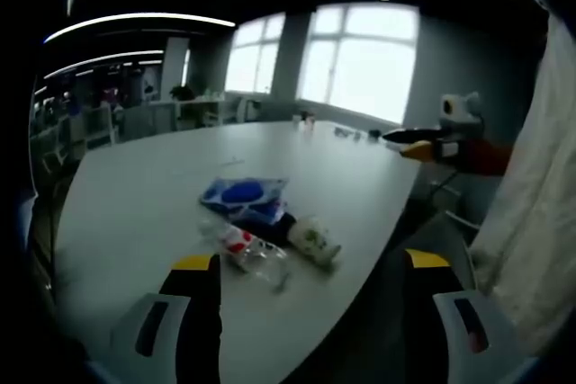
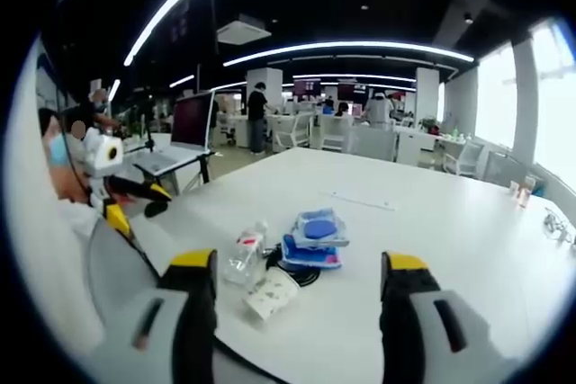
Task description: Arrange the tabletop items into an orderly group along one side of the table until the central work area is clear of visible clutter.
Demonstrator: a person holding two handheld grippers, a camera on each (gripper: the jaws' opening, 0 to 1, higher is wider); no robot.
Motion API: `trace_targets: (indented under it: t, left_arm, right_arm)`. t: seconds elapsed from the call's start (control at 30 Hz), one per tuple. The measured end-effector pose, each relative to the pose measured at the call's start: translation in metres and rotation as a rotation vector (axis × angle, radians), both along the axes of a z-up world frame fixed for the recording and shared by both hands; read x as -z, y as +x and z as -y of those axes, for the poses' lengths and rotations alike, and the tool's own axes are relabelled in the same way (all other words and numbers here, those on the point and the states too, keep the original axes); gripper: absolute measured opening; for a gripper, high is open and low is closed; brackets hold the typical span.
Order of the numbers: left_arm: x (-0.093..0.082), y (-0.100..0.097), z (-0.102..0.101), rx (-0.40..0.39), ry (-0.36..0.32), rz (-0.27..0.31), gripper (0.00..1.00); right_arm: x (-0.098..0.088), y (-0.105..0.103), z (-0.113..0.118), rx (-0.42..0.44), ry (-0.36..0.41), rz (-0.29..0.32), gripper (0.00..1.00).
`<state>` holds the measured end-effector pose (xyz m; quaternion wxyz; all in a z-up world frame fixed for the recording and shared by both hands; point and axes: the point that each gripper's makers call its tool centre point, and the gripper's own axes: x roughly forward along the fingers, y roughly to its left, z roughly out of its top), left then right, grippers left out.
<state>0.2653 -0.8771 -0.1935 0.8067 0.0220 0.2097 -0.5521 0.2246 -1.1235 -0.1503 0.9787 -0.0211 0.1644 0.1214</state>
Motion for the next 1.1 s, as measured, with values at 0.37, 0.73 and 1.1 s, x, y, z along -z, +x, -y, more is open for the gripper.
trace_targets:
  t: [0.37,0.73,1.1]
  left_arm:
    - [-0.005,0.011,0.002,0.005,0.000,0.016,0.76]
    - [-0.012,0.031,0.005,0.007,-0.002,0.029,0.72]
    - [-0.013,0.044,0.008,0.021,-0.001,0.039,0.72]
  right_arm:
    - [-0.004,0.011,0.002,0.011,-0.004,0.005,0.67]
    - [-0.010,0.025,-0.010,-0.004,0.006,0.001,0.63]
    - [-0.007,0.032,-0.016,-0.003,0.020,-0.022,0.61]
